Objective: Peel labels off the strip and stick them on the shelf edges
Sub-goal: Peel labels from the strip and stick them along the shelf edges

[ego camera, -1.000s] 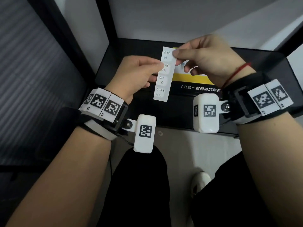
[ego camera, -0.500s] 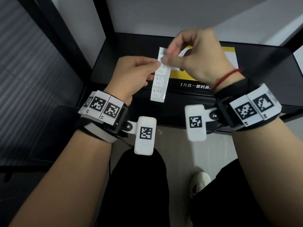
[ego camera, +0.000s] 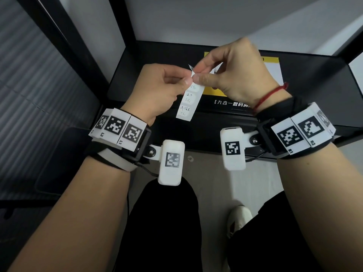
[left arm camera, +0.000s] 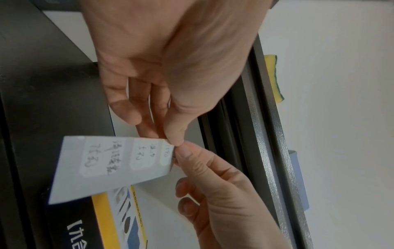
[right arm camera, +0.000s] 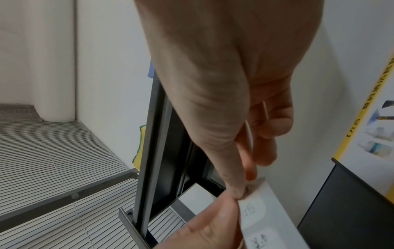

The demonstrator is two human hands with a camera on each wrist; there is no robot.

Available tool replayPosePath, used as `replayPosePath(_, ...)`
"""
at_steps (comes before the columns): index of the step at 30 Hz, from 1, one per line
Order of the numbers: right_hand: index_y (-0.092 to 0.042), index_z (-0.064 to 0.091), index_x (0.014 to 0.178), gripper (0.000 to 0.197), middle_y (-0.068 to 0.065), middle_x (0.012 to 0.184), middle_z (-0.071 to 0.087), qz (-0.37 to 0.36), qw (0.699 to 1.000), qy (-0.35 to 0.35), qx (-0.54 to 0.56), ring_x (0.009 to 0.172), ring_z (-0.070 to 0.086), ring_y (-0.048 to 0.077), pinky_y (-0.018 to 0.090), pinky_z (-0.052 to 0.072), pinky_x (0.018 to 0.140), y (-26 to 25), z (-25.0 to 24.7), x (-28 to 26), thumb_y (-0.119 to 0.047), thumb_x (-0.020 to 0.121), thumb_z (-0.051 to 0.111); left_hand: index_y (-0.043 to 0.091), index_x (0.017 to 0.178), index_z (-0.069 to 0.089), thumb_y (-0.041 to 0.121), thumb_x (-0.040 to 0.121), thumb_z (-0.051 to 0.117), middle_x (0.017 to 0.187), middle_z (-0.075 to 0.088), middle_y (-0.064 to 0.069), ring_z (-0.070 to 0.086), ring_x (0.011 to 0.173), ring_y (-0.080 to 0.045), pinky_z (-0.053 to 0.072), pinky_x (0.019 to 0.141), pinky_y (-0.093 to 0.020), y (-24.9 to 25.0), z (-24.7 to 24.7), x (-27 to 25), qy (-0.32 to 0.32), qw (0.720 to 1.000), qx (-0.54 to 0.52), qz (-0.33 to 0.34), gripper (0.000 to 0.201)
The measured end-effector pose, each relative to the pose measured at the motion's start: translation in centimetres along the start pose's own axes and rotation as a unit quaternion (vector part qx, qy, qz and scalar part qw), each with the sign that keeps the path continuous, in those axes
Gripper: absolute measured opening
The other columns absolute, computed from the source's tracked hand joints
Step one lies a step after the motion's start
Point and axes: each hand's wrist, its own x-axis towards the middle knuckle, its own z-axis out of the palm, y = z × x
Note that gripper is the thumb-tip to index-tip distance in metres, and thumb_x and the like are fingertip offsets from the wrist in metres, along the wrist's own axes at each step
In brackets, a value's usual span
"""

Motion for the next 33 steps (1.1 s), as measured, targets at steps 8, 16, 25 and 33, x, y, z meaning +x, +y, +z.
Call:
replayPosePath(8,-0.028,0.078,0.085,0.006,-0.008,0.074,0.070,0.007,1.000,-0.003,-0.018,0.055,0.059,0.001,0.007,0.037,0.064,-0.1,0.3,0.2,-0.033,0.088,0.075,0.026,0.095,0.075,0.014,0.091,0.074,0.086,0.075,0.012,0.071,0.077,0.005,0.052,0.068,-0.011,0.1,0.0,0.3,0.014,0.999,0.028,0.036,0.013)
replayPosePath(16,-0.025,0.077,0.084,0.010,-0.013,0.074,0.071,0.029,0.994,0.102,0.025,0.058,0.067,0.004,0.018,0.048,0.071,0.0,-0.2,0.8,-0.031,0.088,0.071,0.036,0.082,0.073,0.011,0.089,0.070,0.075,0.072,0.011,0.067,0.074,0.001,0.060,0.083,-0.030,-0.5,-0.6,0.7,0.015,0.997,0.055,0.051,0.026)
replayPosePath(25,-0.029,0.077,0.086,0.008,-0.011,0.089,0.070,-0.050,0.995,0.055,-0.065,0.062,0.053,0.000,0.009,0.037,0.070,-1.4,0.6,0.2,-0.036,0.087,0.072,0.041,0.086,0.070,0.012,0.091,0.069,0.075,0.073,0.015,0.068,0.070,0.004,0.056,0.077,-0.027,-0.3,-0.5,1.3,0.003,0.997,0.049,0.057,0.030)
replayPosePath(33,-0.026,0.077,0.086,0.014,-0.010,0.090,0.074,-0.056,0.987,0.136,-0.071,0.068,0.054,0.001,0.021,0.046,0.075,-1.8,0.5,0.6,-0.037,0.087,0.068,0.039,0.090,0.076,0.012,0.089,0.070,0.080,0.072,0.014,0.067,0.078,0.002,0.054,0.081,-0.022,-0.5,-0.6,1.2,0.005,0.998,0.052,0.033,0.027)
